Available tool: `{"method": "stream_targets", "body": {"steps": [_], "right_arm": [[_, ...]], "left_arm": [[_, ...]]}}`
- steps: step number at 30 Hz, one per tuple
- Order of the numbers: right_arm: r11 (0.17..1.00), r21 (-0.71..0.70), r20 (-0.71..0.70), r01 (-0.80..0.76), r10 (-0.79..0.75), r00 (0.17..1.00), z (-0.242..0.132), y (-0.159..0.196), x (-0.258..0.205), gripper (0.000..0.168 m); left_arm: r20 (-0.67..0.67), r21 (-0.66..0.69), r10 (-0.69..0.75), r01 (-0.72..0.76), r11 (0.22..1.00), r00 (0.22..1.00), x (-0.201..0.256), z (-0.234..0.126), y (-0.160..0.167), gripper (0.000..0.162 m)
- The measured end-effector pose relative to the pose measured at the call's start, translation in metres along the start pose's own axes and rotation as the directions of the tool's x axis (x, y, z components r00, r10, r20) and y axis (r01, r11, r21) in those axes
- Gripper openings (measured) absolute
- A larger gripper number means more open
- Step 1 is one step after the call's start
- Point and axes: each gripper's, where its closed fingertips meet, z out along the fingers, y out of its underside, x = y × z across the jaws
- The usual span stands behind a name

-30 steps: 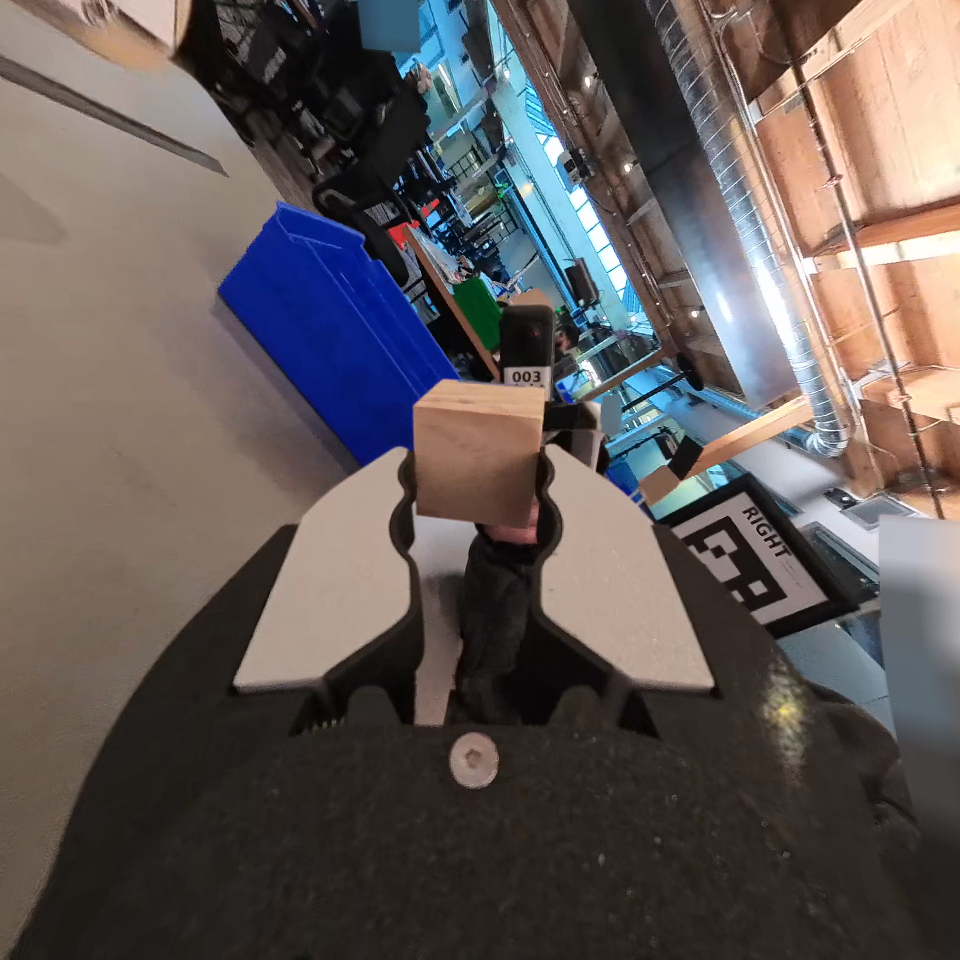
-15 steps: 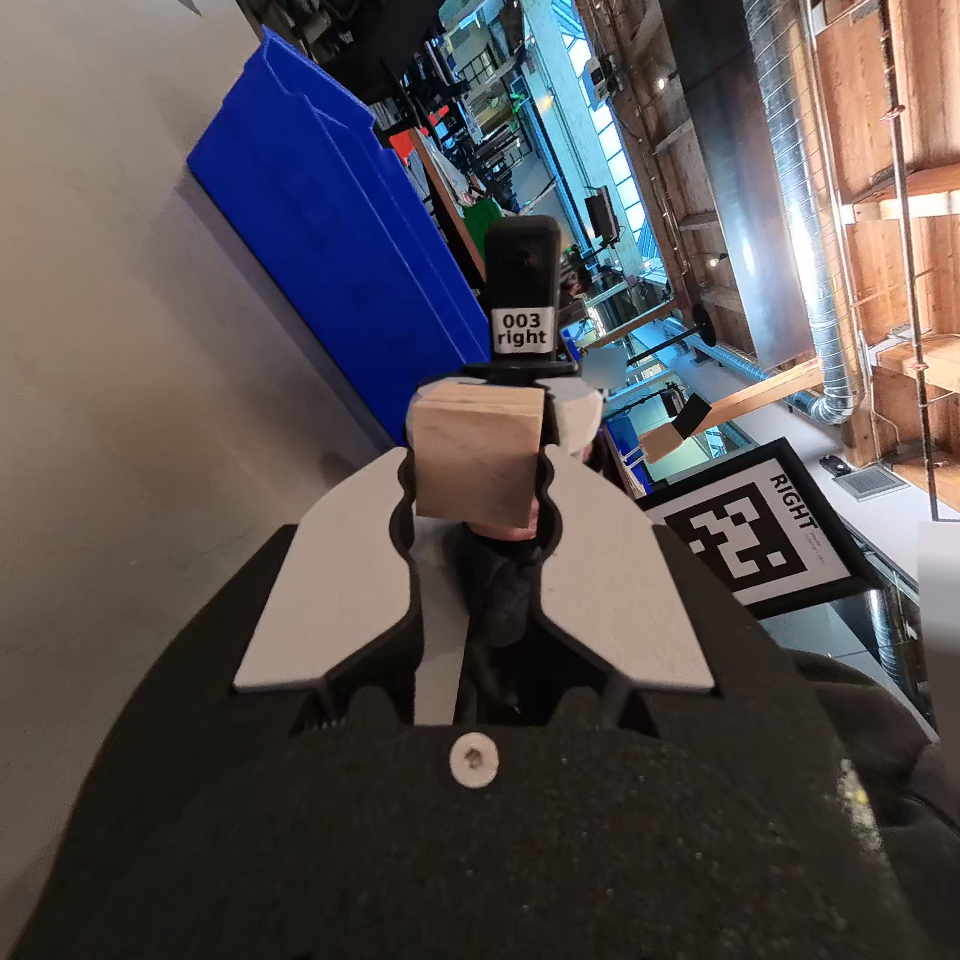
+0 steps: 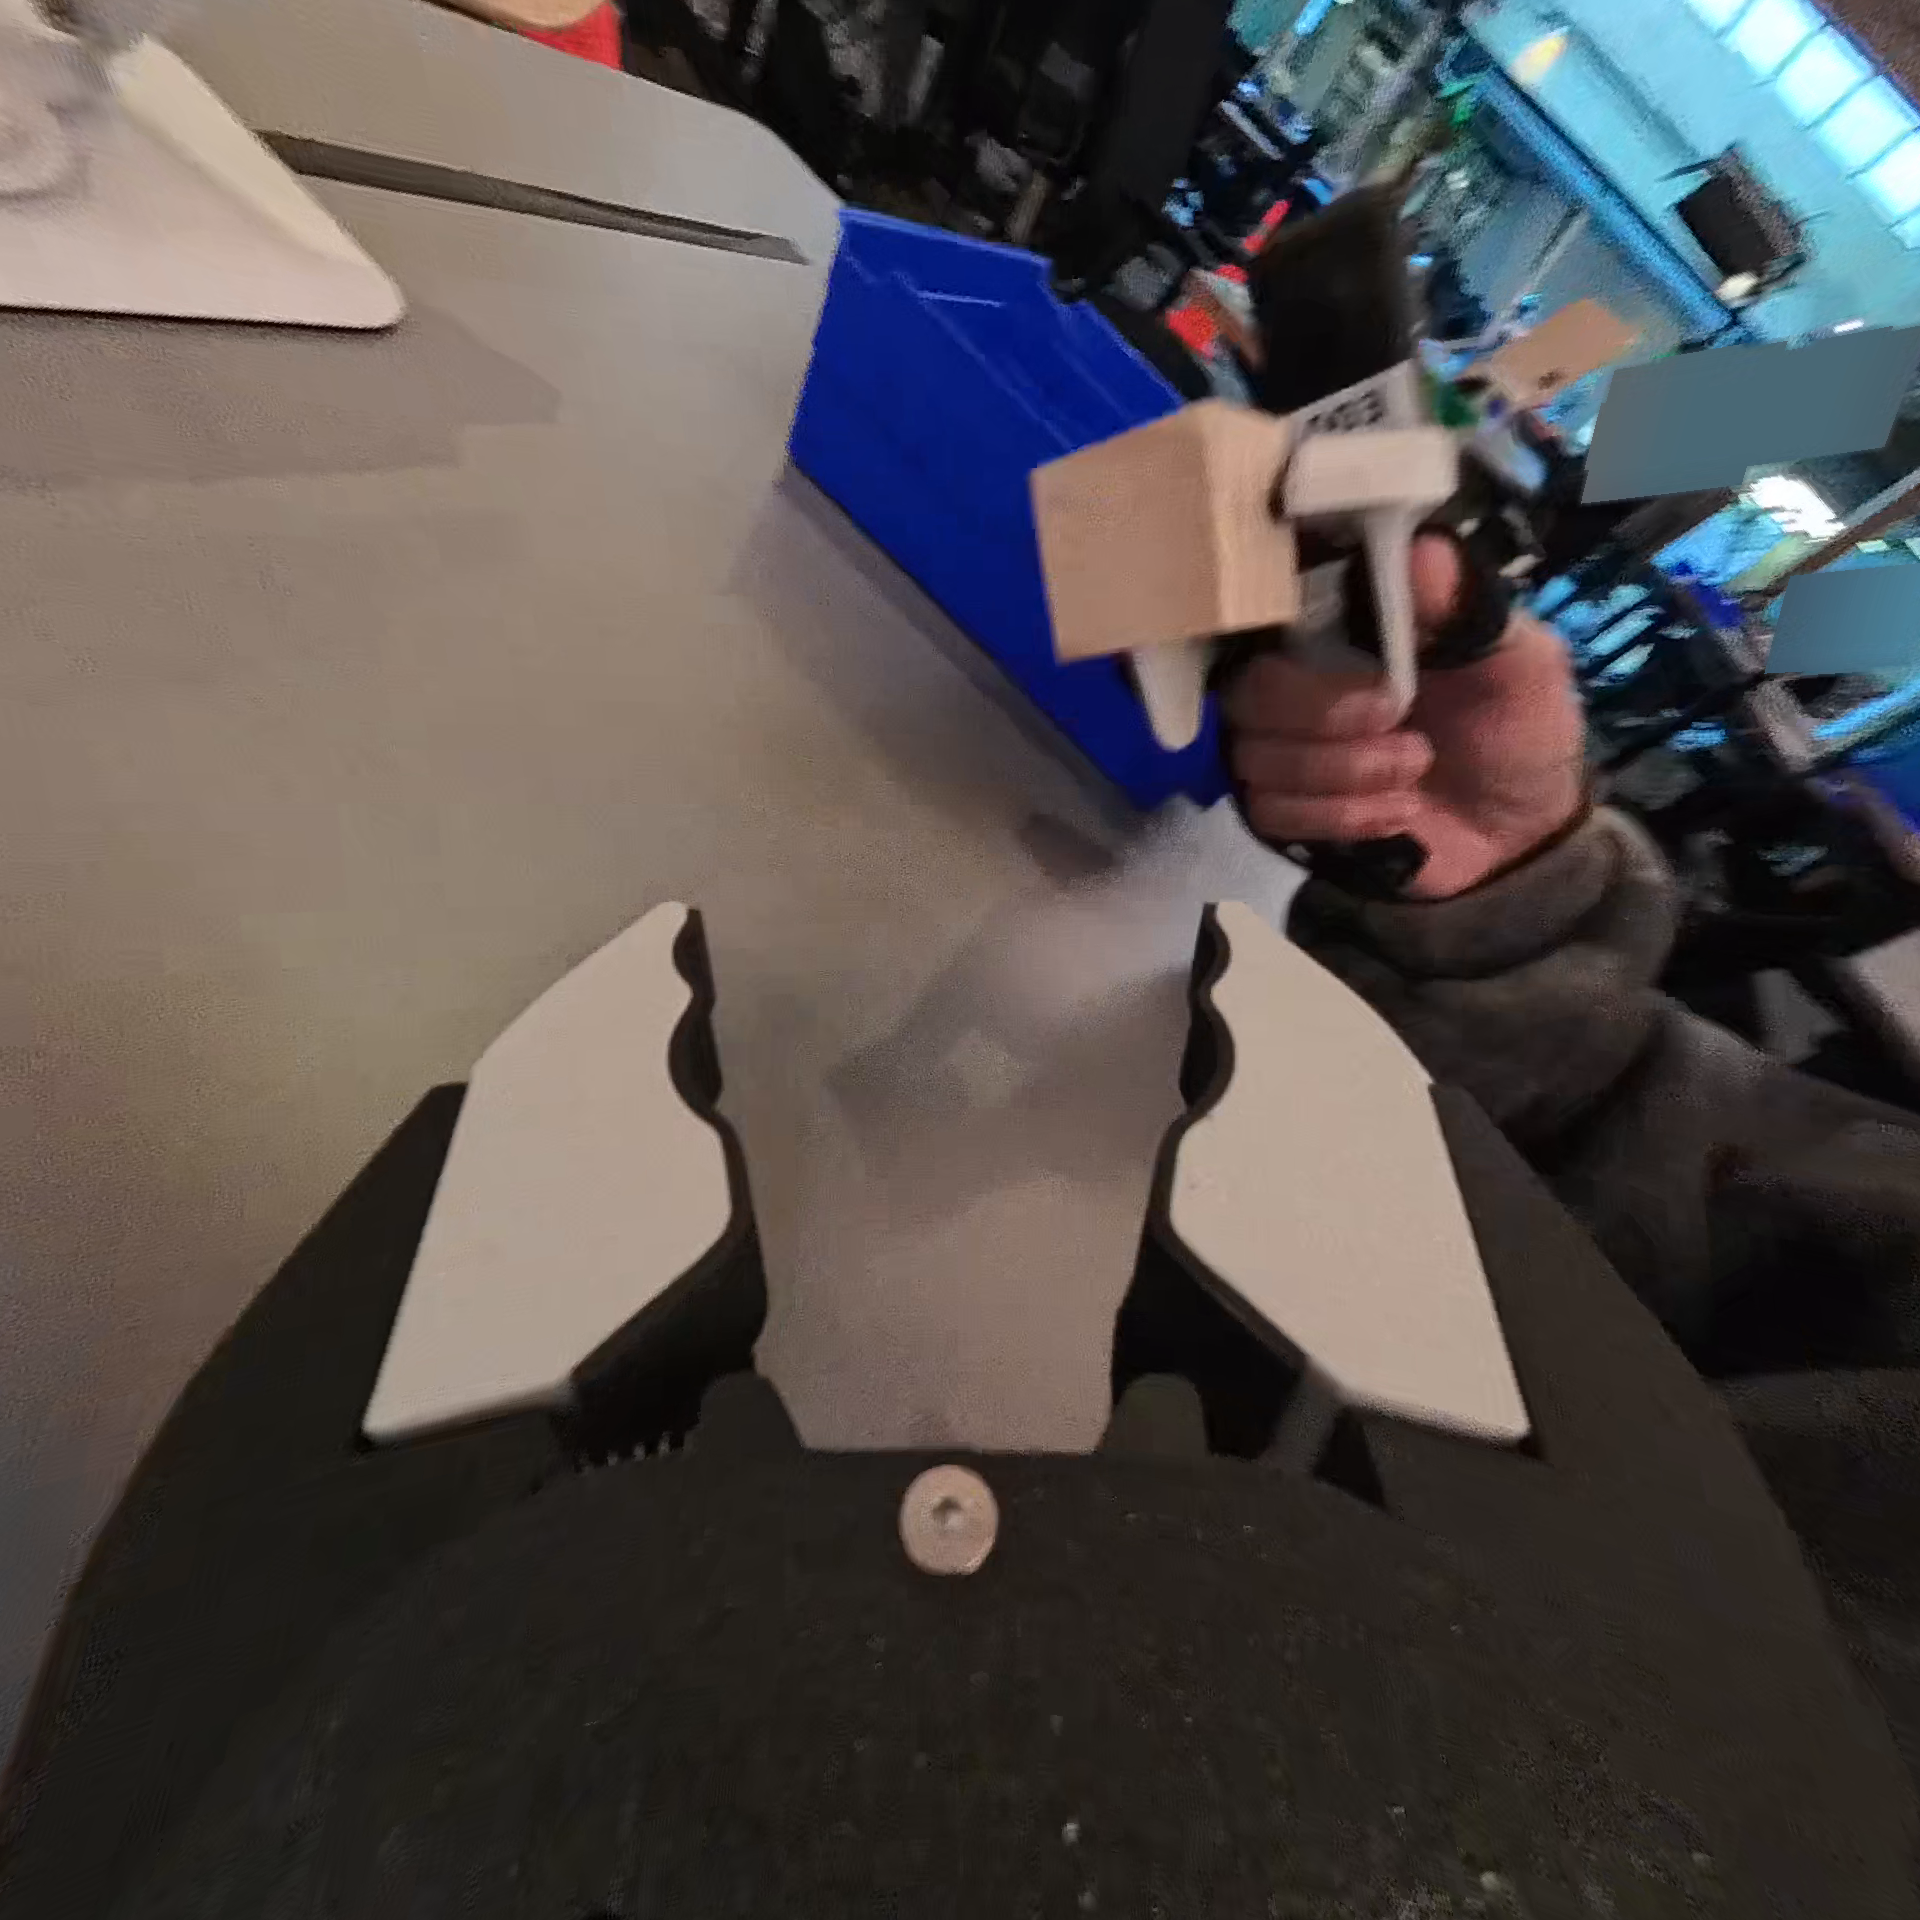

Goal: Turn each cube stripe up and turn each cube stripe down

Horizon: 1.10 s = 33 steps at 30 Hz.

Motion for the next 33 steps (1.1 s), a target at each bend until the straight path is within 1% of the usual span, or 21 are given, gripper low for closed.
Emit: {"method": "stream_targets", "body": {"steps": [2, 3, 4, 6, 8, 10, 13, 15, 16, 17, 18, 19, 20, 22, 24, 25, 30, 33], "right_arm": [[0.998, -0.002, -0.038, 0.055, -0.055, 0.998, -0.005, -0.003, -0.003, 0.043], [0.997, -0.002, -0.059, 0.076, -0.076, 0.995, -0.008, -0.004, -0.004, 0.043], [0.996, -0.001, -0.076, 0.092, -0.092, 0.993, -0.011, -0.005, -0.004, 0.043], [0.993, 0.004, -0.101, 0.115, -0.114, 0.988, -0.015, -0.010, -0.006, 0.043], [0.989, 0.006, -0.139, 0.147, -0.145, 0.980, -0.024, -0.016, -0.008, 0.043], [0.974, 0.022, -0.208, 0.223, -0.214, 0.954, -0.043, -0.030, -0.015, 0.043], [0.934, 0.041, -0.404, 0.354, -0.309, 0.861, -0.099, -0.059, -0.024, 0.044], [0.920, 0.013, -0.587, 0.392, -0.311, 0.748, -0.147, -0.072, -0.014, 0.044], [0.920, -0.017, -0.689, 0.392, -0.295, 0.662, -0.173, -0.076, -0.003, 0.044], [0.931, -0.064, -0.783, 0.360, -0.271, 0.560, -0.198, -0.075, 0.013, 0.044], [0.948, -0.119, -0.853, 0.295, -0.250, 0.459, -0.221, -0.069, 0.031, 0.044], [0.963, -0.159, -0.892, 0.217, -0.235, 0.387, -0.237, -0.061, 0.049, 0.044], [0.975, -0.171, -0.910, 0.139, -0.211, 0.357, -0.246, -0.052, 0.065, 0.044], [0.987, -0.163, -0.932, 0.016, -0.159, 0.326, -0.256, -0.039, 0.093, 0.044], [0.978, -0.194, -0.954, -0.078, -0.170, 0.247, -0.266, -0.028, 0.118, 0.044], [0.971, -0.205, -0.959, -0.124, -0.173, 0.226, -0.268, -0.022, 0.126, 0.044], [0.936, -0.222, -0.969, -0.274, -0.180, 0.171, -0.273, 0.003, 0.145, 0.045], [0.934, -0.205, -0.975, -0.292, -0.170, 0.141, -0.277, 0.007, 0.150, 0.045]], "left_arm": [[0.168, 0.012, 0.101, -0.104, 0.994, 0.981, -0.019, -0.012, 0.029, 0.087], [0.272, 0.022, 0.148, -0.159, 0.987, 0.951, -0.034, -0.020, 0.038, 0.084], [0.327, 0.026, 0.188, -0.207, 0.978, 0.926, -0.041, -0.025, 0.042, 0.081], [0.347, 0.025, 0.206, -0.229, 0.973, 0.915, -0.045, -0.027, 0.040, 0.080], [0.302, 0.065, 0.177, -0.206, 0.976, 0.937, -0.039, -0.026, 0.032, 0.078], [0.290, 0.065, 0.184, -0.211, 0.975, 0.939, -0.036, -0.025, 0.033, 0.075], [0.313, 0.026, 0.224, -0.244, 0.969, 0.923, -0.038, -0.023, 0.038, 0.072], [0.297, 0.015, 0.225, -0.241, 0.970, 0.928, -0.034, -0.020, 0.040, 0.072], [0.291, 0.010, 0.226, -0.239, 0.971, 0.930, -0.033, -0.018, 0.040, 0.072], [0.287, 0.004, 0.229, -0.240, 0.971, 0.930, -0.033, -0.017, 0.041, 0.071], [0.283, -0.004, 0.231, -0.240, 0.971, 0.931, -0.032, -0.015, 0.043, 0.071], [0.278, -0.014, 0.230, -0.236, 0.972, 0.932, -0.032, -0.013, 0.045, 0.070], [0.274, -0.020, 0.225, -0.228, 0.973, 0.935, -0.032, -0.012, 0.047, 0.070], [0.257, -0.026, 0.217, -0.217, 0.976, 0.942, -0.030, -0.008, 0.049, 0.070], [0.252, -0.044, 0.222, -0.218, 0.975, 0.942, -0.029, -0.007, 0.052, 0.070], [0.258, -0.044, 0.228, -0.225, 0.973, 0.939, -0.029, -0.008, 0.052, 0.070], [0.263, -0.057, 0.240, -0.233, 0.971, 0.935, -0.030, -0.008, 0.053, 0.070], [0.252, -0.082, 0.231, -0.217, 0.973, 0.940, -0.032, -0.005, 0.058, 0.070]]}}
